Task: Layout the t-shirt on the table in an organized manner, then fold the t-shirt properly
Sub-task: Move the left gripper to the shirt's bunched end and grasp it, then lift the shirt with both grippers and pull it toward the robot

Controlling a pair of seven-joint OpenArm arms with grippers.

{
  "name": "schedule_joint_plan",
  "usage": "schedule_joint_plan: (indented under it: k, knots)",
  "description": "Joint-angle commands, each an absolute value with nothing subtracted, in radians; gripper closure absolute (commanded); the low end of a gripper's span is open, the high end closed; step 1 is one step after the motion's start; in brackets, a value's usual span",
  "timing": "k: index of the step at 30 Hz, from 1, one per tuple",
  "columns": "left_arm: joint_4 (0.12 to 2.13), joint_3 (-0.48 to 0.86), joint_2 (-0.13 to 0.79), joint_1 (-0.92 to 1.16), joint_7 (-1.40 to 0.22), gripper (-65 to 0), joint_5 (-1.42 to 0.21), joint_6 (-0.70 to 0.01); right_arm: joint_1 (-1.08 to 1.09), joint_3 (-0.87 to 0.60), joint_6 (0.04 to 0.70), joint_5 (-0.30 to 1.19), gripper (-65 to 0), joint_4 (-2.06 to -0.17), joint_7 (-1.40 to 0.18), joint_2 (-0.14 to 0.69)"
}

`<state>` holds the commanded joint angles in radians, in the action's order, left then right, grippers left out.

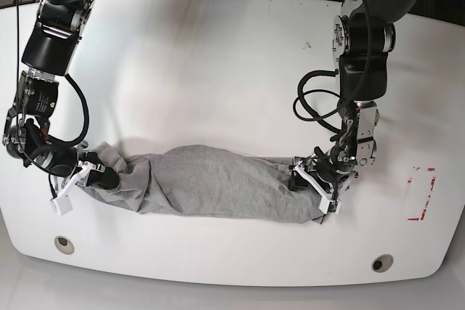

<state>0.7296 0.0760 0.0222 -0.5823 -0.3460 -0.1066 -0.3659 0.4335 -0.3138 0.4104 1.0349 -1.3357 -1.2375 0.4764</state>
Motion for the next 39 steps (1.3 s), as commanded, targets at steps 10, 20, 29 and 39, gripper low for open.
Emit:
schedule_joint_plan:
  k: [10, 20, 29, 39]
  knots:
    - [0.728, 0.018, 0.022, -0.582, -0.346, -11.9, -0.110, -0.367, 0.433, -0.317, 0.410, 1.035, -0.1, -1.336, -1.237, 0.476]
    - [0.739, -0.001, 0.022, -0.578, -0.348, -2.5, -0.113, -0.369, 0.433, -0.318, 0.410, 1.035, -0.1, -1.336, -1.237, 0.476]
    - [0.940, 0.036, 0.028, -0.503, -0.355, -2.9, -0.113, -0.367, 0.432, -0.318, 0.410, 1.035, -0.1, -1.336, -1.237, 0.478]
    - [1.178, 0.047, 0.068, -0.435, -0.443, -2.9, -0.113, -0.366, 0.417, -0.318, 0.410, 1.043, -0.1, -1.337, -1.237, 0.478]
